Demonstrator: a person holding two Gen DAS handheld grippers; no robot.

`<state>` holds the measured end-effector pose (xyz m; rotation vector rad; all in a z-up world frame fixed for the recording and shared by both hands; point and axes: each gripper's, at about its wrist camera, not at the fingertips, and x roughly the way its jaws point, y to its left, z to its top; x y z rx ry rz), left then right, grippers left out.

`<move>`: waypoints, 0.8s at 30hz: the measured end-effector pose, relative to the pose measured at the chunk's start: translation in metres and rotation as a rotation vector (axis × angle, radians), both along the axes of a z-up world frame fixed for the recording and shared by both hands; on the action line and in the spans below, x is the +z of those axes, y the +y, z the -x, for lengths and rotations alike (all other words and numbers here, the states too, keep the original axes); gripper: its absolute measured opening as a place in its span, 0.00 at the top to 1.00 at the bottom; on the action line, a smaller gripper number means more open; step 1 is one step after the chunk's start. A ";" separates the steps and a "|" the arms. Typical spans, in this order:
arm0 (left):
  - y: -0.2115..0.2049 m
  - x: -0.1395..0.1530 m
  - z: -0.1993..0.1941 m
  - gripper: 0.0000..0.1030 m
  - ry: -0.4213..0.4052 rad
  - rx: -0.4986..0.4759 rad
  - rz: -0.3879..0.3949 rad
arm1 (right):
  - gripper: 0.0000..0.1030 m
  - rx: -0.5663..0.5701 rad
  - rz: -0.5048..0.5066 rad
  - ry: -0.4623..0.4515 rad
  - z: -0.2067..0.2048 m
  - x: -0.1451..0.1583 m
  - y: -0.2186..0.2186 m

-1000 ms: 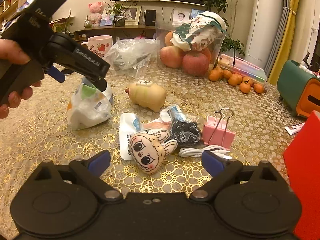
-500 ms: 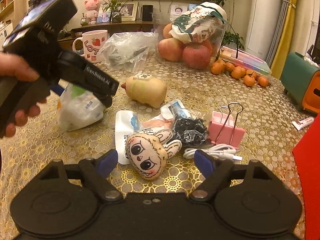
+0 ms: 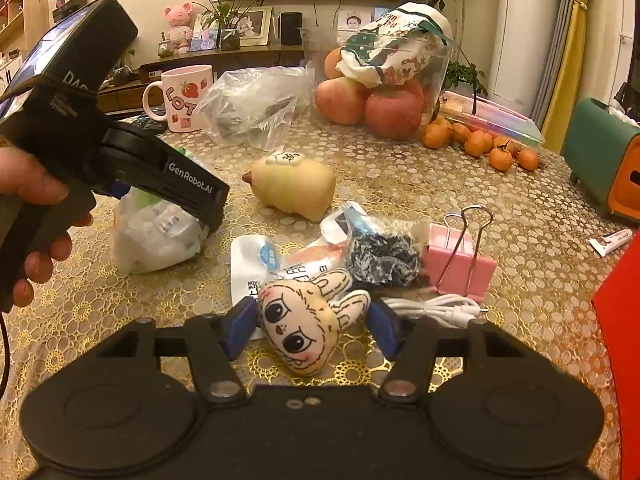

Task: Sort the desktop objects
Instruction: 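Close the left tool on the white-blue paper bag, then carry both items to the red box while right tool releases the doll inside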

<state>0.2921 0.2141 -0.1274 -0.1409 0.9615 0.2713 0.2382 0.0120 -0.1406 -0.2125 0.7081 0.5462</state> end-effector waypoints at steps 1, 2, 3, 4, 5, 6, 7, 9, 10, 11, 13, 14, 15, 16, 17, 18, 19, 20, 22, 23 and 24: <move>-0.001 0.001 0.001 0.34 -0.004 0.003 -0.001 | 0.43 -0.001 -0.002 -0.002 0.000 0.001 -0.001; -0.001 0.001 0.002 0.37 -0.007 0.006 -0.001 | 0.43 -0.004 -0.002 -0.004 0.001 0.001 -0.001; -0.002 0.002 0.002 0.38 -0.010 0.008 0.001 | 0.43 -0.006 -0.005 -0.006 0.001 0.002 -0.002; -0.002 0.002 0.003 0.41 -0.012 0.007 0.000 | 0.43 -0.009 -0.008 -0.006 0.001 0.003 -0.004; -0.003 0.003 0.004 0.42 -0.013 0.004 -0.003 | 0.44 -0.012 -0.012 -0.005 0.002 0.003 -0.005; -0.005 0.004 0.005 0.43 -0.011 0.002 -0.008 | 0.44 -0.014 -0.016 -0.005 0.003 0.004 -0.007; -0.006 0.005 0.007 0.43 -0.010 -0.001 -0.009 | 0.44 -0.015 -0.020 -0.004 0.003 0.005 -0.009; -0.007 0.007 0.011 0.44 -0.007 -0.006 -0.003 | 0.44 -0.021 -0.026 0.001 0.005 0.006 -0.012; -0.008 0.008 0.013 0.44 -0.007 -0.010 0.000 | 0.44 -0.022 -0.029 0.007 0.006 0.006 -0.015; -0.010 0.010 0.016 0.44 -0.007 -0.015 0.001 | 0.44 -0.022 -0.031 0.012 0.007 0.007 -0.017; -0.013 0.014 0.022 0.44 -0.009 -0.027 -0.001 | 0.44 -0.024 -0.033 0.014 0.010 0.009 -0.022; -0.016 0.016 0.026 0.44 -0.008 -0.035 -0.001 | 0.44 -0.026 -0.036 0.014 0.012 0.011 -0.025; -0.018 0.019 0.030 0.44 -0.010 -0.043 0.000 | 0.44 -0.028 -0.040 0.013 0.014 0.013 -0.028; -0.021 0.022 0.034 0.44 -0.011 -0.052 0.001 | 0.44 -0.031 -0.042 0.011 0.015 0.015 -0.031; -0.024 0.025 0.038 0.44 -0.010 -0.062 -0.003 | 0.44 -0.034 -0.044 0.009 0.017 0.017 -0.034; -0.027 0.028 0.042 0.44 -0.007 -0.073 -0.009 | 0.44 -0.037 -0.046 0.008 0.019 0.020 -0.038; -0.031 0.031 0.046 0.44 -0.002 -0.082 -0.012 | 0.44 -0.040 -0.050 0.007 0.020 0.022 -0.041; -0.034 0.034 0.051 0.44 0.002 -0.090 -0.011 | 0.44 -0.043 -0.051 0.006 0.021 0.025 -0.045; -0.042 0.041 0.060 0.44 0.002 -0.111 -0.012 | 0.44 -0.048 -0.049 0.004 0.025 0.030 -0.053; -0.048 0.045 0.065 0.44 -0.002 -0.125 -0.017 | 0.44 -0.050 -0.051 0.005 0.028 0.032 -0.057; -0.053 0.049 0.069 0.44 -0.006 -0.139 -0.021 | 0.44 -0.052 -0.055 0.007 0.030 0.035 -0.062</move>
